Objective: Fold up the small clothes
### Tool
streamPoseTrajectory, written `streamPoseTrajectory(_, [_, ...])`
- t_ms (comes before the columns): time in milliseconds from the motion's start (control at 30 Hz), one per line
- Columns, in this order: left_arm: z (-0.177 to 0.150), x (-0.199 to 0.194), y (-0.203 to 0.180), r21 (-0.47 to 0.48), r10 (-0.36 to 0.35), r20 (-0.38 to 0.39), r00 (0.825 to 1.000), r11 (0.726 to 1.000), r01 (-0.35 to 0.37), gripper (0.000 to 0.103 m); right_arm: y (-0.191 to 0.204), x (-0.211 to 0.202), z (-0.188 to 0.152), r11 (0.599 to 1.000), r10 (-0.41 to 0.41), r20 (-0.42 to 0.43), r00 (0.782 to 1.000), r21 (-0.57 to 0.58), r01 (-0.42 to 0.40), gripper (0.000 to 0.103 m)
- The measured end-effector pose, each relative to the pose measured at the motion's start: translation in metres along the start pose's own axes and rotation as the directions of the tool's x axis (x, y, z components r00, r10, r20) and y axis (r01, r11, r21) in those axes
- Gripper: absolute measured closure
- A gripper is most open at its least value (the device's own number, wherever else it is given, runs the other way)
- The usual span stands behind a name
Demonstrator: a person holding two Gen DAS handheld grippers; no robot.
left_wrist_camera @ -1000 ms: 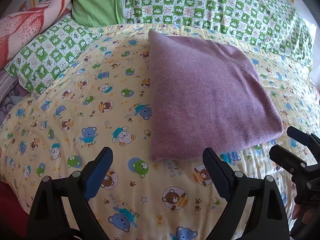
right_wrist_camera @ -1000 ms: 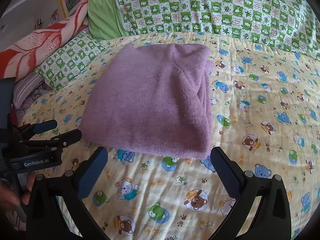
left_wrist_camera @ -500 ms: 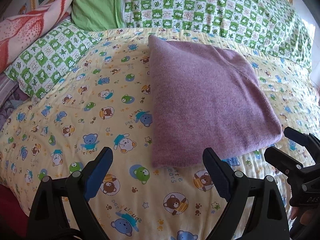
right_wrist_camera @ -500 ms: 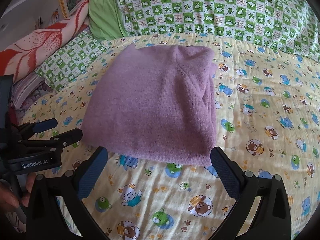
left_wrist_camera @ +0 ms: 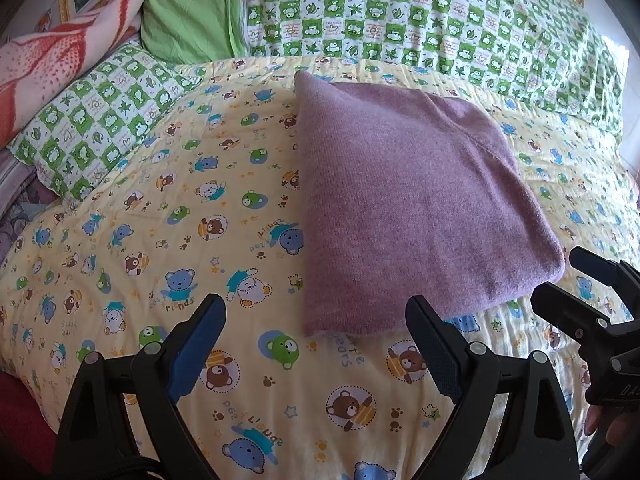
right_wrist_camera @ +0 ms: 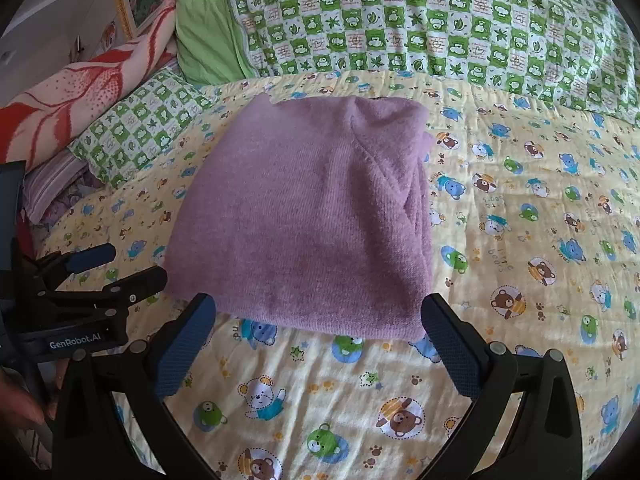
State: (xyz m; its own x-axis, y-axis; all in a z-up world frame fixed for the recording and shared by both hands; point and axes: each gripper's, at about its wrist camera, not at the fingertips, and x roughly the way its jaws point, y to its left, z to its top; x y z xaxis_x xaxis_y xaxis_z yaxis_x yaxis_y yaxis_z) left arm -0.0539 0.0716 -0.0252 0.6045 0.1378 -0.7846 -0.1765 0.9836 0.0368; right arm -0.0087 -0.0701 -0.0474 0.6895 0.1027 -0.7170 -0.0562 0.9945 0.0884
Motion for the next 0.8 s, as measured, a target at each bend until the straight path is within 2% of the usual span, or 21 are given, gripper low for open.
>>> streamPoseTrajectory(800, [0.0035,-0.0051,-0.0023,0.021,0.028,-0.001,1.0,0.999,-0.028,0.011,0.001,-0.004,0.0017,1.0,0.002,0.008,1.0,0.002,-0.002,0.001])
